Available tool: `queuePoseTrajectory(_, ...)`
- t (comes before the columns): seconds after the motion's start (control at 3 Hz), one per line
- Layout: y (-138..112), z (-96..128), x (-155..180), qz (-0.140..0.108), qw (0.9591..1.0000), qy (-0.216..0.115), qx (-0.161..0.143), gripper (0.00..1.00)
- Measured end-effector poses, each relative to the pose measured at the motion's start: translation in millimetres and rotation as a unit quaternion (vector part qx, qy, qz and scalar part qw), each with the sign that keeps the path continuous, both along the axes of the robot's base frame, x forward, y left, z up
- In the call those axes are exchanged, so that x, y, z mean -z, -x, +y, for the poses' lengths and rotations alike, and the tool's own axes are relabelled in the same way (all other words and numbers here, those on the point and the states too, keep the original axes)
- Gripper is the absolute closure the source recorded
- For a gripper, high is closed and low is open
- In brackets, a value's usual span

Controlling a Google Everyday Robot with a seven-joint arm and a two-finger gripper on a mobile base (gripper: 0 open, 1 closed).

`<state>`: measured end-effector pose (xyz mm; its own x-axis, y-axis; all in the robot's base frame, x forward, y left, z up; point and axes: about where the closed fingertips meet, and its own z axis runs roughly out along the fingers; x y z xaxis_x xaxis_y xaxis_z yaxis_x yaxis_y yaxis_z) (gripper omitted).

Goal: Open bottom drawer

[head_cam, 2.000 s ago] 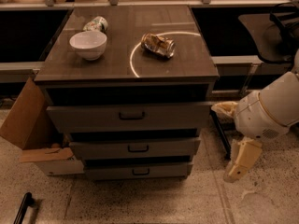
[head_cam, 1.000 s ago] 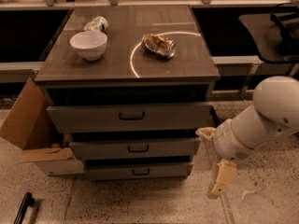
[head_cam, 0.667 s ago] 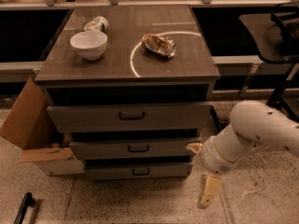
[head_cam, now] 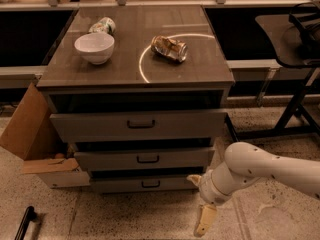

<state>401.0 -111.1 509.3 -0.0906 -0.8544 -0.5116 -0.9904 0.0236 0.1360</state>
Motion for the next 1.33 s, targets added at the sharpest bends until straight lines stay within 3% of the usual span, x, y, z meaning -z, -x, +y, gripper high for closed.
queuePoseTrajectory(0.33,-0.1,0.0,-0.1,0.000,1.0000,0.000,0.000,0.00)
queuePoseTrajectory(0.67,-3.7,2.5,33.6,0.007,0.9999,0.000,0.009,0.00)
queuePoseTrajectory(1.33,-41.4,-2.4,169.3,-0.016,0.9995,-0.003,0.027,0.00)
